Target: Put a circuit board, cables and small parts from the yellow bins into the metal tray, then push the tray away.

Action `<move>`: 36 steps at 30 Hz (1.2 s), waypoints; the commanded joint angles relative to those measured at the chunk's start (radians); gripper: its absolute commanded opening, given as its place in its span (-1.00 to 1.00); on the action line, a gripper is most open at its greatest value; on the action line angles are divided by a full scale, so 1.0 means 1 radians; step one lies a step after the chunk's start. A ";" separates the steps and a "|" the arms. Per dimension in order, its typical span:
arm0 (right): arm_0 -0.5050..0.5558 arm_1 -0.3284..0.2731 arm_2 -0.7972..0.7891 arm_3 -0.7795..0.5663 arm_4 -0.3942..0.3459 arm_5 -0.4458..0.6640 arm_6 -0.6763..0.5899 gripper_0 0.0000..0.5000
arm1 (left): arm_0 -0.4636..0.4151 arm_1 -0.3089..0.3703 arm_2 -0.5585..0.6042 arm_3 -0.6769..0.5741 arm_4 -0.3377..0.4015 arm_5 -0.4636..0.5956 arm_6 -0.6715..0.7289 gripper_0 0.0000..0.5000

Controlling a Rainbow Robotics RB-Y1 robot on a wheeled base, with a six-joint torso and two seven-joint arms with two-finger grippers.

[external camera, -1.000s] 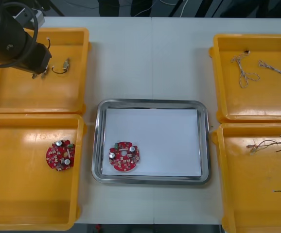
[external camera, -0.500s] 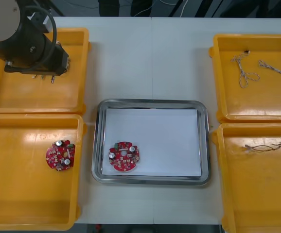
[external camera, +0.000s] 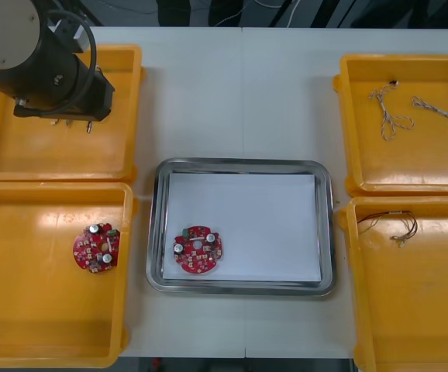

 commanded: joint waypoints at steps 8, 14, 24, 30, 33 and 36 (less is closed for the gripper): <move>-0.039 -0.035 -0.005 -0.019 -0.008 0.004 -0.011 -1.00 | 0.002 -0.013 0.001 -0.035 -0.015 0.008 -0.003 -1.00; -0.094 -0.035 0.046 -0.018 -0.011 0.004 0.000 -1.00 | 0.003 -0.013 0.001 -0.036 -0.011 0.008 -0.003 -1.00; -0.237 -0.035 0.165 -0.019 -0.034 0.004 0.018 -1.00 | 0.002 -0.013 0.002 -0.035 -0.008 0.008 -0.003 -1.00; -0.326 -0.022 0.262 -0.019 -0.068 0.004 0.038 -1.00 | 0.003 -0.013 0.005 -0.035 -0.008 0.008 -0.003 -1.00; -0.363 -0.020 0.316 -0.019 -0.072 0.004 0.056 -1.00 | 0.003 -0.013 0.007 -0.035 -0.008 0.008 -0.003 -1.00; -0.401 -0.019 0.357 -0.019 -0.075 0.004 0.116 -1.00 | 0.003 -0.013 0.005 -0.035 -0.008 0.008 -0.003 -1.00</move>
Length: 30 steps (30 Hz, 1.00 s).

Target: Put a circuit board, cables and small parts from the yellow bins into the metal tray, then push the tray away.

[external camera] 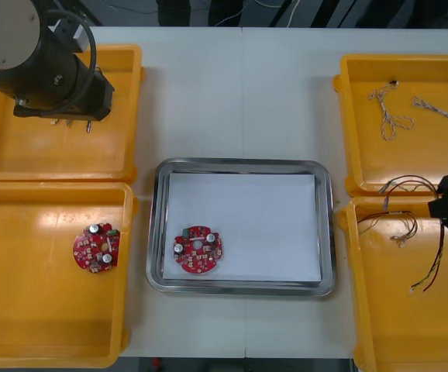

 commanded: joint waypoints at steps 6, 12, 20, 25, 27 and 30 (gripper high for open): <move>-0.118 0.012 0.106 -0.019 0.002 0.003 0.289 -1.00 | 0.003 -0.014 0.007 -0.033 -0.003 0.007 -0.003 -1.00; -0.187 0.040 0.238 -0.019 0.058 0.003 0.429 -1.00 | 0.003 -0.014 0.007 -0.033 -0.005 0.007 -0.002 -1.00; -0.262 0.113 0.436 -0.019 0.198 0.003 0.577 -1.00 | 0.003 -0.014 0.013 -0.033 -0.005 0.007 -0.003 -1.00; -0.282 0.173 0.546 -0.012 0.307 0.003 0.669 -1.00 | 0.003 -0.014 0.016 -0.033 -0.003 0.007 -0.002 -1.00; -0.290 0.207 0.591 0.015 0.342 0.003 0.722 -1.00 | 0.003 -0.014 0.019 -0.033 -0.003 0.007 -0.002 -1.00; -0.296 0.253 0.640 0.041 0.410 0.003 0.789 -1.00 | 0.003 -0.014 0.021 -0.034 -0.003 0.007 -0.002 -1.00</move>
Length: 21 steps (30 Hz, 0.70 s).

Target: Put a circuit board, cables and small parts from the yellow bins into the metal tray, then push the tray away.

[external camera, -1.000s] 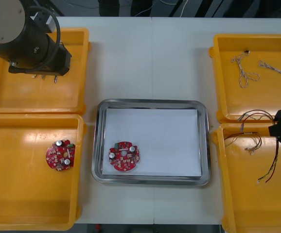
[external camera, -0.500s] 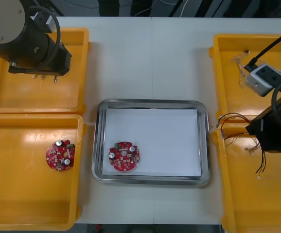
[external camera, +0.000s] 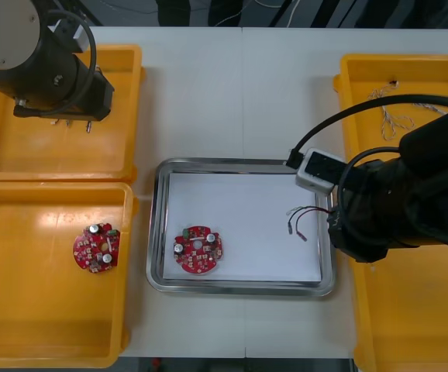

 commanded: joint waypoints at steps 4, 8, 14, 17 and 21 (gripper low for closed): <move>-0.039 0.128 0.125 0.063 0.158 0.003 0.165 -1.00 | 0.003 -0.014 0.022 -0.034 -0.002 0.007 -0.002 -1.00; -0.039 0.185 0.169 0.110 0.257 0.003 0.247 -1.00 | 0.003 -0.016 0.033 -0.034 0.000 0.007 -0.003 -1.00; -0.037 0.264 0.235 0.212 0.358 0.003 0.334 -1.00 | 0.003 -0.014 0.037 -0.032 0.003 0.007 -0.006 -1.00; -0.033 0.284 0.261 0.247 0.386 0.003 0.336 -1.00 | 0.001 -0.014 0.037 -0.032 0.004 0.007 -0.006 -1.00; -0.013 0.297 0.309 0.290 0.430 0.003 0.336 -1.00 | 0.003 -0.014 0.039 -0.032 0.004 0.007 -0.006 -1.00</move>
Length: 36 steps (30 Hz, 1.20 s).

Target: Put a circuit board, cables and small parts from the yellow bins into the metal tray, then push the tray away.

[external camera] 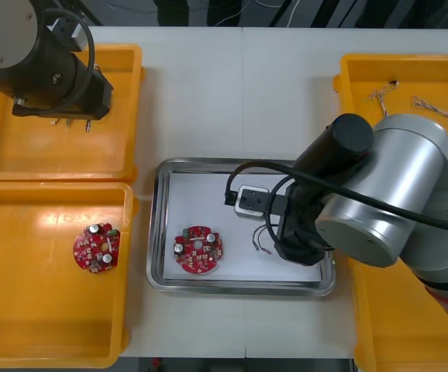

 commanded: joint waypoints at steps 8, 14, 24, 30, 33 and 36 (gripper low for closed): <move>0.055 0.027 0.130 0.055 0.136 -0.047 0.011 -1.00 | 0.002 -0.014 0.030 -0.031 0.005 0.007 -0.002 -1.00; 0.084 0.056 0.147 0.078 0.174 -0.095 0.004 -1.00 | 0.002 -0.014 0.030 -0.031 0.007 0.007 -0.002 -1.00; 0.107 0.151 0.146 0.102 0.249 -0.093 -0.012 -1.00 | 0.002 -0.014 0.032 -0.031 0.008 0.007 -0.002 -1.00; 0.119 0.168 0.147 0.102 0.271 -0.087 -0.009 -1.00 | 0.002 -0.014 0.030 -0.031 0.008 0.007 -0.002 -1.00; 0.128 0.157 0.147 0.102 0.275 -0.096 -0.012 -1.00 | 0.002 -0.014 0.032 -0.031 0.008 0.007 -0.002 -1.00; 0.134 0.150 0.147 0.102 0.277 -0.096 -0.014 -0.59 | 0.002 -0.014 0.032 -0.031 0.007 0.007 -0.003 -1.00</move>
